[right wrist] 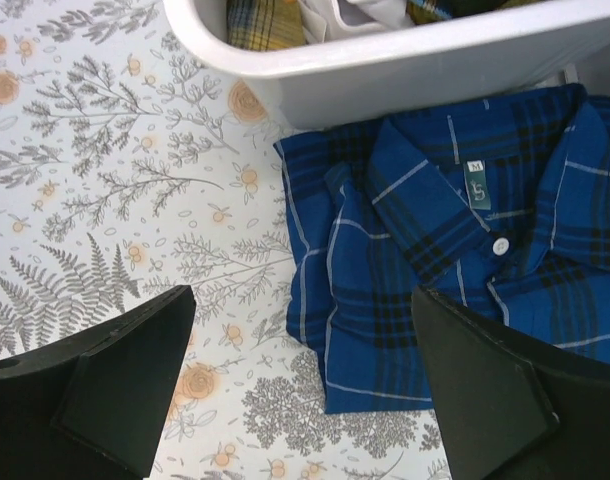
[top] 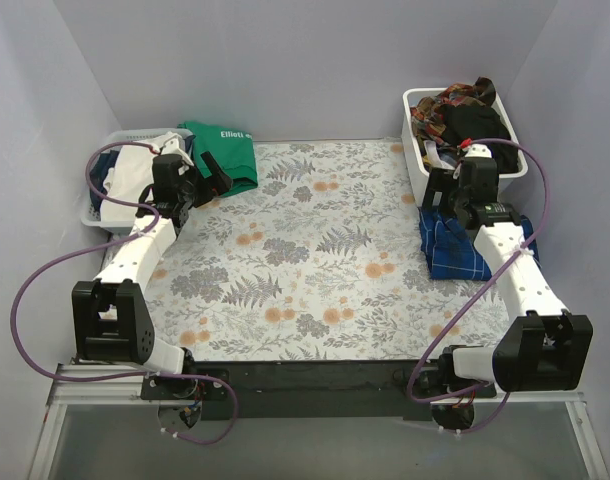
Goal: Fold and stack the long sleeve shirts
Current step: Grab the shirt from the pile
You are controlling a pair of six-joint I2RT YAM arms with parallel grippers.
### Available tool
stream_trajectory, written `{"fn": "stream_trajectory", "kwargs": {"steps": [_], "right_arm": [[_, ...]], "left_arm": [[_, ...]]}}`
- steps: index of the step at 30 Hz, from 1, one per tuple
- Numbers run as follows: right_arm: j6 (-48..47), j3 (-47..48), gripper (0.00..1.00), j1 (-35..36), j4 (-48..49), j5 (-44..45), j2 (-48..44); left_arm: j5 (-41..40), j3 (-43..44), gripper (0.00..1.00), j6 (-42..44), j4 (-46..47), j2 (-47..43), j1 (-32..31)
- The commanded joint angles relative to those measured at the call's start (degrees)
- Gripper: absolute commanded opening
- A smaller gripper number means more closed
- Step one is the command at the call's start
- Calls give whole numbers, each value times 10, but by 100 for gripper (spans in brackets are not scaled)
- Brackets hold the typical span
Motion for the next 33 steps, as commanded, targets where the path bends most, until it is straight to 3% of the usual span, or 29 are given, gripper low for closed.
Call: {"fn": "stream_trajectory", "kwargs": {"steps": [1,9,17,26,31,33], "right_arm": [[0,44,98,1,-42,-11,2],[-36,76,99,1,-30,-5,-25],[-19,165,98,0,-13,3,22],[84,280,93,0,17,124,134],[85,311,91,2,73,156,209],[81,327,94,24,76,226,229]], "left_arm": [[11,22,98,-3,-7,-6,0],[83,41,98,12,-33,0,0],[106,84,98,15,-63,11,0],[123,48,98,-14,-58,-17,0],[124,26,98,-10,-53,-34,1],[120,25,98,-3,-56,-37,0]]}}
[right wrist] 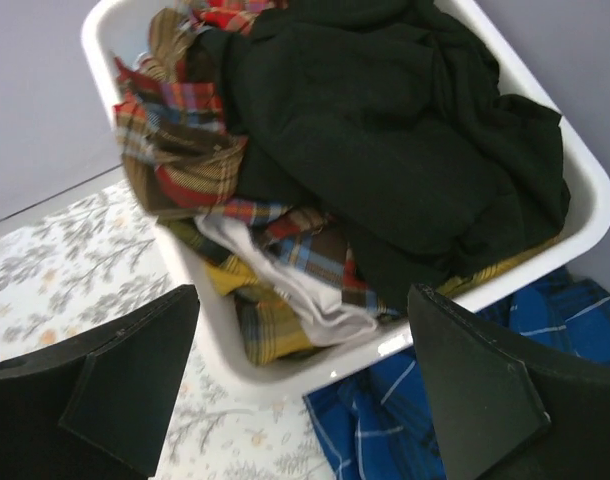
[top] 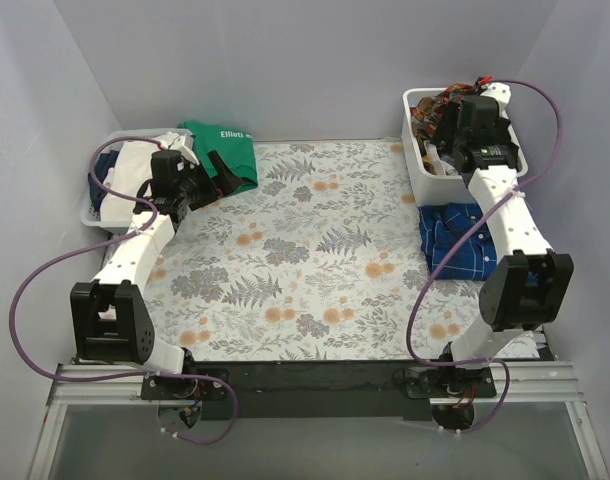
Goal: Fold and stack the long sleeve shirts
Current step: Grab the shirt from the pile
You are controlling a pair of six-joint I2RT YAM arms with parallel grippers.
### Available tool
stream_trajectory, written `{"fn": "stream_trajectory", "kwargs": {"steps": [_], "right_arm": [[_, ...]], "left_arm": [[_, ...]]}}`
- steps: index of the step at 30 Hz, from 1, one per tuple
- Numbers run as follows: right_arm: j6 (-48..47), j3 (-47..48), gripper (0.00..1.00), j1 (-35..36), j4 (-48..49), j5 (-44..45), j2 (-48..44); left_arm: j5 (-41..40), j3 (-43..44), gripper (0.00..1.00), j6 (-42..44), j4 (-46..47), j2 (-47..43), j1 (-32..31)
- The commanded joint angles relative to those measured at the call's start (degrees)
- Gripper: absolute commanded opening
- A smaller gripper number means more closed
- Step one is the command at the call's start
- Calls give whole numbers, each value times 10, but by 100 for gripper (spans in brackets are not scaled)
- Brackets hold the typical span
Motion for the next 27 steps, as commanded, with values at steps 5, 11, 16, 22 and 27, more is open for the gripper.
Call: {"fn": "stream_trajectory", "kwargs": {"steps": [5,11,16,22,27], "right_arm": [[-51,17,96,67,148,229,74],[-132,105,96,92,180,338,159],[-208,147,96,90,218,431,211],[-294,86,93,89,304,523,205],[-395,42,92,81,383,568,212]], "left_arm": [[9,-11,98,19,-14,-42,0],[24,-13,98,14,-14,-42,0],[39,-8,98,11,-18,-35,0],[60,9,98,4,-28,-14,0],[80,18,98,-4,-30,0,0]]}}
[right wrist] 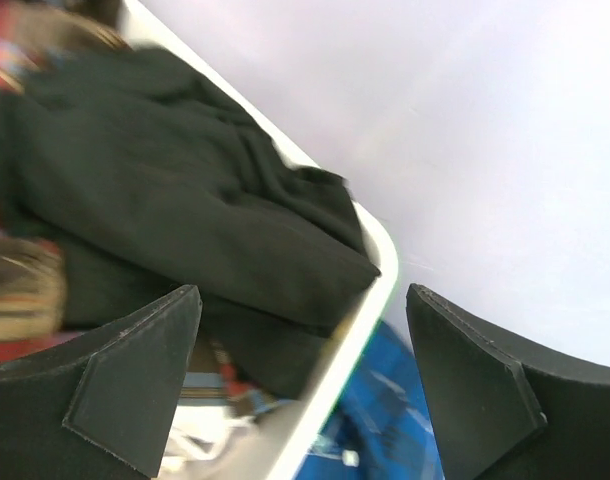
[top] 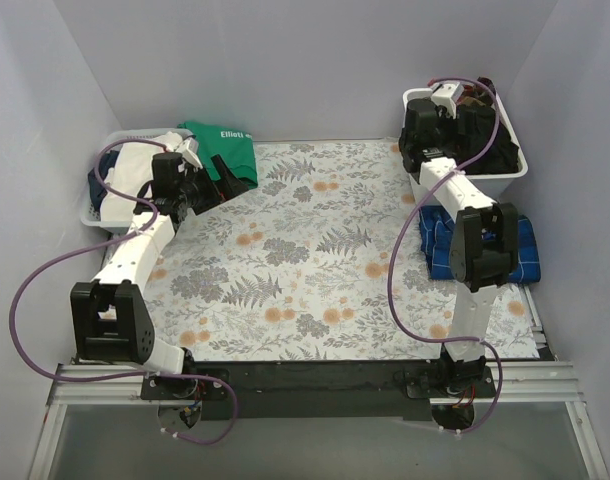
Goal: Fold and stack the long sleeve shirts
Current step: Grab the shirt from the pile
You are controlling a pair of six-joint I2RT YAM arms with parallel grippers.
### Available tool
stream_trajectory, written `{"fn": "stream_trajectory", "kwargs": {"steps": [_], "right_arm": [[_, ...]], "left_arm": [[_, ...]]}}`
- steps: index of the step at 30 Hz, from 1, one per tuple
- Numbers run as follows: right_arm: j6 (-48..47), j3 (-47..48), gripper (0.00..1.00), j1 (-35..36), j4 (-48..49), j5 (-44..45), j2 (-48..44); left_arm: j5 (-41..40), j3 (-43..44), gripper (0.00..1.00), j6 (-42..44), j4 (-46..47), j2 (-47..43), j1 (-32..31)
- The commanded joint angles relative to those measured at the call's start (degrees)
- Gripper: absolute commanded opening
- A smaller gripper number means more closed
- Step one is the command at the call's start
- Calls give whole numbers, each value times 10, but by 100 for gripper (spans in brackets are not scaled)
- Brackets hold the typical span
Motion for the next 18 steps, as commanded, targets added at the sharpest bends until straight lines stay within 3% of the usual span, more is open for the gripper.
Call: {"fn": "stream_trajectory", "kwargs": {"steps": [1,18], "right_arm": [[-102,-28,92,-8,110,83,-1],[-104,-51,91,-74,130,48,42]], "left_arm": [[31,26,98,-4,-12,3,0],[34,79,98,-10,-24,47,0]]}}
